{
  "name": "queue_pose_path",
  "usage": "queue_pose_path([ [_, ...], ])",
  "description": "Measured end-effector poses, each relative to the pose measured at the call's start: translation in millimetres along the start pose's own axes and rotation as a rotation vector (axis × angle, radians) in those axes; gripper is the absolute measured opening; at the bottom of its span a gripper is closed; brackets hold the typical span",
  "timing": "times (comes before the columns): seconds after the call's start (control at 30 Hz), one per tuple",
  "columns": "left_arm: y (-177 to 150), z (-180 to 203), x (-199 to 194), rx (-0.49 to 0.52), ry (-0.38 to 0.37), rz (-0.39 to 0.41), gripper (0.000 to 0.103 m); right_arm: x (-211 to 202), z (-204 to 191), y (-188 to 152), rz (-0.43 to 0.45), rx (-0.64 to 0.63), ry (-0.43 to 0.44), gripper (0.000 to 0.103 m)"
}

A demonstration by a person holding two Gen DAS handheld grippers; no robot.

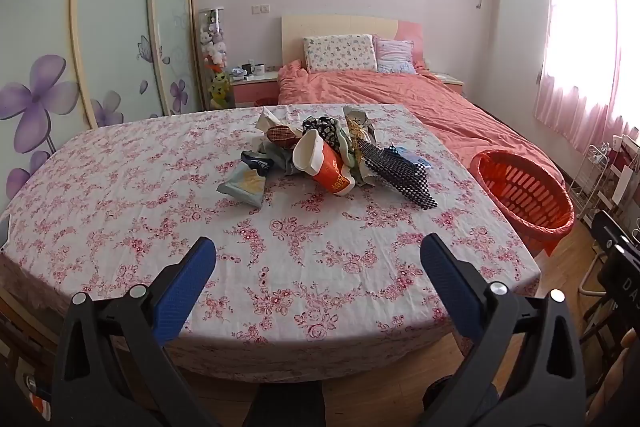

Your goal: Collect trash

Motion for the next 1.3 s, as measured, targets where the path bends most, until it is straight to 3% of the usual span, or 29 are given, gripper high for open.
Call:
queue_pose_path([
  [1.3, 0.0, -0.2, 0.1, -0.009, -0.006, -0.002, 0.101, 0.7, -1.9, -1.1, -0.001, 0.002, 0.001, 0.099],
])
Point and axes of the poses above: each gripper's, at about its wrist camera, not at the fingertips, and x roughly the way its jaws point, z to its right, y to its top, the point moved 4 cm from there along x, roughly the way its jaws point, and after that the axes turned 6 degrees about z, right-handed, at the moved point
